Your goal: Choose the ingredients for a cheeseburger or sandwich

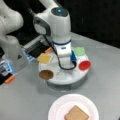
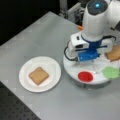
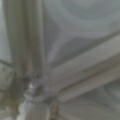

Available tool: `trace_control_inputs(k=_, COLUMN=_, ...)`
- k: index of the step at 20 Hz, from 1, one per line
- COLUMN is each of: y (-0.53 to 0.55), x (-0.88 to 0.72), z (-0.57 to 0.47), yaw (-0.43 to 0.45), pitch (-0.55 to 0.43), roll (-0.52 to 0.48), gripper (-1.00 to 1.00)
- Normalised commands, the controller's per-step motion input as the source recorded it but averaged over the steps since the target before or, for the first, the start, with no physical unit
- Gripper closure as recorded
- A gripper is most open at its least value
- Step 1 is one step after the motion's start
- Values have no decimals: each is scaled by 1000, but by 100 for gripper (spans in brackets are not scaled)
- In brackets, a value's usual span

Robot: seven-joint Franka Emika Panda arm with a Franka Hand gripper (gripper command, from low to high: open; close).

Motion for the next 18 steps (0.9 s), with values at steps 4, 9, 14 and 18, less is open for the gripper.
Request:
trace_control_inputs(k=4, y=-50, x=-8, z=-52, yaw=386, pitch=-50, roll=-40, gripper=-100)
trace_control_inputs(k=9, y=-70, x=38, z=-60, yaw=394, pitch=-24, roll=24, gripper=-100)
trace_control_inputs(k=14, y=-108, x=37, z=-48, yaw=328, pitch=-12, roll=54, gripper=-100)
trace_control_inputs(k=18, y=-150, x=27, z=-31, yaw=310, pitch=15, roll=71, gripper=-100)
